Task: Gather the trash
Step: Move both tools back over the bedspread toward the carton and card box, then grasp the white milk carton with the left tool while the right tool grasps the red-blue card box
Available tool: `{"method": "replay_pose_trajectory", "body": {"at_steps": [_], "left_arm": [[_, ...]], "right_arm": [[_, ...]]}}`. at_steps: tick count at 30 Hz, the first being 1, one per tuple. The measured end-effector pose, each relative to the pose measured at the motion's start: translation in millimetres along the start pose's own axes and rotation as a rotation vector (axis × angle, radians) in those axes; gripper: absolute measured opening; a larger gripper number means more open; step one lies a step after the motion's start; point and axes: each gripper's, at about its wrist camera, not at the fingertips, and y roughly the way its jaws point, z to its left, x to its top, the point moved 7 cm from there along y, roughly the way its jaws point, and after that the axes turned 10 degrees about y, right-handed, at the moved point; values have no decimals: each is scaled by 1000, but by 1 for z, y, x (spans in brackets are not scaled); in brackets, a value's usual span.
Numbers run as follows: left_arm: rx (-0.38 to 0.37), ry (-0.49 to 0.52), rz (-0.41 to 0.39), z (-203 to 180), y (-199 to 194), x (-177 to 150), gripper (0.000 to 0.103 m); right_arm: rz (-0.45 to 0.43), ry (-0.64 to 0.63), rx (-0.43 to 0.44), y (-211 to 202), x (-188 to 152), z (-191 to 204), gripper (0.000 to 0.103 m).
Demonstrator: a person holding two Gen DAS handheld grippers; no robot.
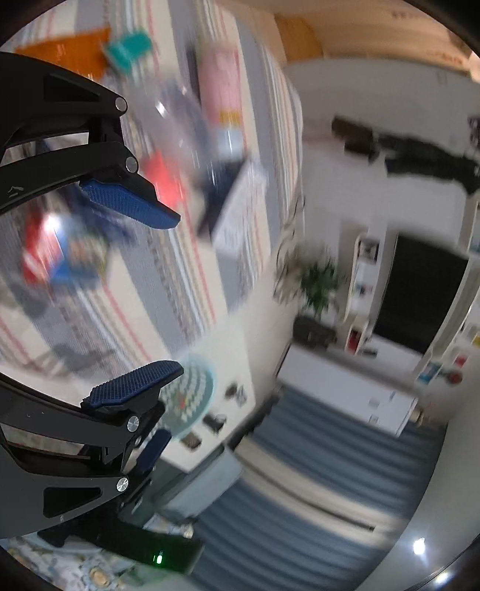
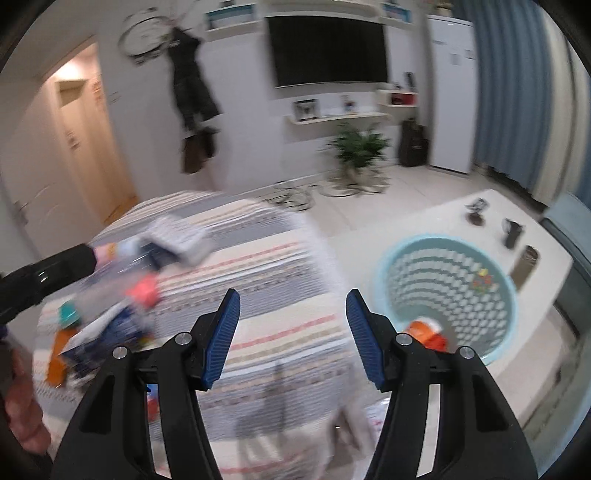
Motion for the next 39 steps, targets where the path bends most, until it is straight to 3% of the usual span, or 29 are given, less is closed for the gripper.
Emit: {"method": "replay_pose_trajectory", "body": {"at_steps": [5, 9, 12, 18, 25, 26, 33, 36, 39], "left_arm": [[72, -74, 24, 62, -23, -27, 72], [42, -125, 67, 91, -24, -49, 72], [20, -112, 86, 95, -17, -57, 72], [7, -122, 110, 105, -7, -67, 72], [-29, -120, 143, 103, 10, -75, 72], [-35, -118, 150, 102, 13, -75, 72], [-140, -81, 177, 70, 19, -77, 72], [-158, -24, 205, 49, 22, -80, 73], [-105, 32, 217, 38, 29, -78, 77]], "right_arm": [[69, -80, 69, -1, -49, 61, 67], [159, -90, 102, 10, -85, 91, 76], [199, -65, 80, 21, -96, 99, 86], [282, -27, 79, 41, -110, 110, 87], [242, -84, -10, 48, -109, 104, 87], [232, -87, -25, 48, -106, 100, 84], [193, -101, -82, 46, -87, 69, 34], [225, -70, -65, 52, -85, 52, 34], [241, -33, -19, 51, -84, 44, 34]]}}
